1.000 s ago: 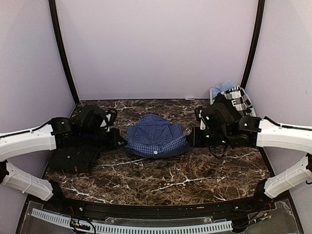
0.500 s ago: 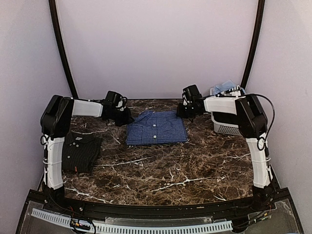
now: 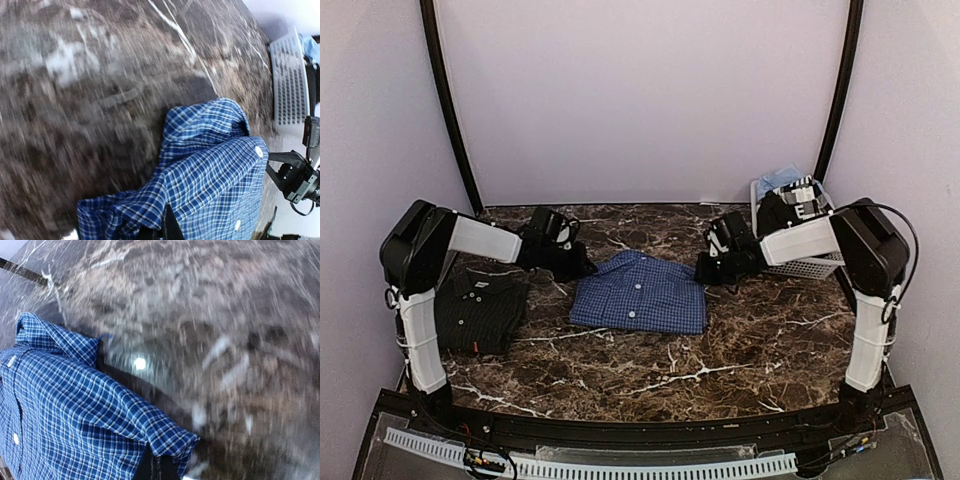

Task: Fold and stack the long sleeve shirts
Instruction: Fold the 2/3-rectangle-folded shirt at the center of the board.

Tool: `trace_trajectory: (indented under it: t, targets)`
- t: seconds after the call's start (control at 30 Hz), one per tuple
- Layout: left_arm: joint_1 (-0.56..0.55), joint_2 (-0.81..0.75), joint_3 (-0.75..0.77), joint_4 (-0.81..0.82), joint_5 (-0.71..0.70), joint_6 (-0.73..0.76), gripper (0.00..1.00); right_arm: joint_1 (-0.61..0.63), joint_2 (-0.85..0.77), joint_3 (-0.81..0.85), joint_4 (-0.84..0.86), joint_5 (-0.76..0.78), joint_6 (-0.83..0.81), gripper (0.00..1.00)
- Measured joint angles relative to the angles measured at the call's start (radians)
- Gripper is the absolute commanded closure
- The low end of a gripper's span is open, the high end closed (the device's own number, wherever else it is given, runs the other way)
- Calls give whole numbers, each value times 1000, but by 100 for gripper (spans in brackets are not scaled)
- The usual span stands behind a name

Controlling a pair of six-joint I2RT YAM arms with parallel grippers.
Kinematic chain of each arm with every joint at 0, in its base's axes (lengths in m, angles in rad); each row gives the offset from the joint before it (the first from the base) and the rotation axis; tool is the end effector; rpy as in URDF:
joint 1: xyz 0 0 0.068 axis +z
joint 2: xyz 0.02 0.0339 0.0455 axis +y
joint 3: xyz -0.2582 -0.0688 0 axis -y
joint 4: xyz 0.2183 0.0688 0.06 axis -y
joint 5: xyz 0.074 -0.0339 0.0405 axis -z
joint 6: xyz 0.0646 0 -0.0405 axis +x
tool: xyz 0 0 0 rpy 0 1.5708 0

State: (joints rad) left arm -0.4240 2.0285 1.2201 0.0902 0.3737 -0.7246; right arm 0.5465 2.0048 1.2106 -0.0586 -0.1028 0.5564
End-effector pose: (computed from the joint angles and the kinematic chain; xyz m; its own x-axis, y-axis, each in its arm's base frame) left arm 0.3816 -0.1981 0.1404 -0.8690 -0.2848 -0.4046 0.0768 0.7301 -0.6790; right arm 0.3514 0.2215 0.1300 -0.8499 0.0979 -0.5178 -0.1481 0.8986 0.4131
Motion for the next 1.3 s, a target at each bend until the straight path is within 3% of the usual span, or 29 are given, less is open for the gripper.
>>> trace_trajectory:
  t: [0.17,0.3,0.63,0.8,0.87,0.9,0.97,1.03,1.1,1.2,1.3]
  targets:
    - [-118,-280,-285,56,-29,-56,100,66,-303,-365,40,-2,67,100]
    - [-168,-443,-434,79,-37,-95,100,89,-454,-478,40,5,106,100]
    - [-151,-475,-470,80,-79,-106,100,117,-510,-438,21,46,114,100]
    - [-109,-443,-434,80,-85,-106,100,116,-459,-325,-2,82,85,100]
    - [-92,-428,-416,79,-86,-106,96,109,-424,-290,-2,85,72,100]
    - [-82,-417,-403,77,-85,-105,80,104,-406,-276,-3,84,66,95]
    - [-69,-388,-373,73,-84,-93,63,92,-375,-254,-10,79,49,74]
    - [-54,-367,-351,61,-91,-85,48,75,-349,-227,-33,86,31,55]
    - [-37,-355,-335,40,-105,-79,40,62,-333,-195,-64,97,8,44]
    - [-19,-355,-307,-2,-134,-59,39,51,-326,-142,-104,108,-24,44]
    - [-20,-362,-290,-24,-153,-47,45,59,-326,-95,-124,108,-44,47]
